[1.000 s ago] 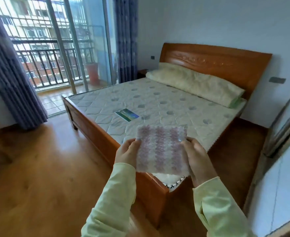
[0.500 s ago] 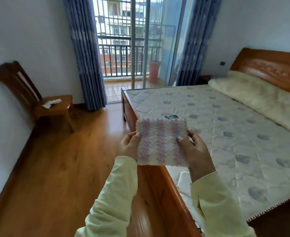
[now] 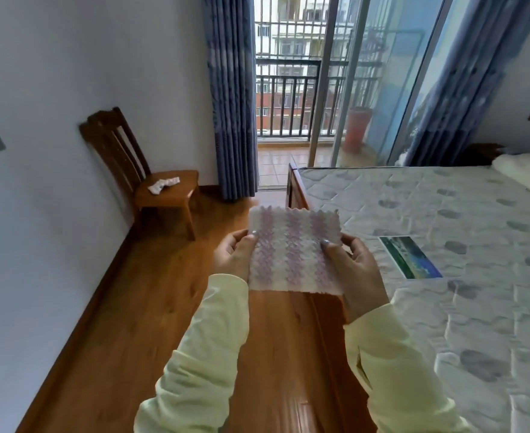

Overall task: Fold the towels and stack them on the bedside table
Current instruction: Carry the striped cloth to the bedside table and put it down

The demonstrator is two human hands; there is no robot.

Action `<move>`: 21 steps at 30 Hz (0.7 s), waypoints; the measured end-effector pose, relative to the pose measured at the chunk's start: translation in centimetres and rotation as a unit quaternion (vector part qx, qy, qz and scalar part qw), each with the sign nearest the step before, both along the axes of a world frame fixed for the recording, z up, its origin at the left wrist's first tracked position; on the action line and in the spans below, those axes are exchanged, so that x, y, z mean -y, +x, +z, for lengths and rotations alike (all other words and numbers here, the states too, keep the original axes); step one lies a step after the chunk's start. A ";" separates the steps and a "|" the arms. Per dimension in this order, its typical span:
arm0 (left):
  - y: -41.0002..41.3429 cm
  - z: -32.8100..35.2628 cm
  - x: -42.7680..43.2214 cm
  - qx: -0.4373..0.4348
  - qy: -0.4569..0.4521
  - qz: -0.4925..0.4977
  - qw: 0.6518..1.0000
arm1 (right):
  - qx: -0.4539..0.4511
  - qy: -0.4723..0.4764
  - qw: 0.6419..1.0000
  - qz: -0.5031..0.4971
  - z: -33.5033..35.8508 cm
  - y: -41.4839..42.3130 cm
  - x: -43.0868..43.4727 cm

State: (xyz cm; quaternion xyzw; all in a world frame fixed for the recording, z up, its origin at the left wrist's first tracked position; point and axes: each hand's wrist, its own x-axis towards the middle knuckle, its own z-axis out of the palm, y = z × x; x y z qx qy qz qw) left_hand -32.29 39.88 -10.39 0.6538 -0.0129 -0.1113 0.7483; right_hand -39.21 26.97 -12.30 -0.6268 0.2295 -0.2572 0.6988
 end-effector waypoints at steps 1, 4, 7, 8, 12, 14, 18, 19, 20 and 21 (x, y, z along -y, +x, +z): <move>2.1 0.4 0.4 0.003 0.004 0.001 1.000 | 0.003 0.003 1.000 -0.001 0.2 2.3 0.4; 8.0 1.4 1.6 0.019 0.027 -0.001 0.999 | 0.014 0.012 1.000 -0.013 1.0 8.6 1.4; 13.4 1.7 2.9 0.017 0.035 0.003 0.999 | 0.017 0.019 1.000 -0.014 1.4 13.8 2.8; 15.0 1.7 3.3 0.010 0.036 0.005 0.999 | 0.014 0.019 1.000 -0.013 1.5 15.3 3.2; 21.6 1.2 5.2 0.000 0.039 0.002 0.999 | 0.010 0.025 1.000 -0.003 1.2 21.9 5.3; 24.5 0.9 6.3 -0.008 0.034 0.004 0.999 | 0.009 0.028 1.000 0.002 0.8 24.8 6.4; 31.5 0.3 9.5 -0.002 0.035 0.014 0.999 | 0.019 0.035 0.999 0.013 0.3 32.0 9.7; 33.3 0.2 10.5 0.000 0.035 0.016 0.999 | 0.021 0.033 0.999 0.017 0.3 33.8 10.7; 35.3 0.3 11.7 -0.001 0.034 0.018 0.999 | 0.022 0.028 0.999 0.018 0.3 35.8 11.8; 37.3 0.5 12.9 -0.004 0.033 0.022 0.999 | 0.022 0.023 0.999 0.019 0.5 37.7 13.0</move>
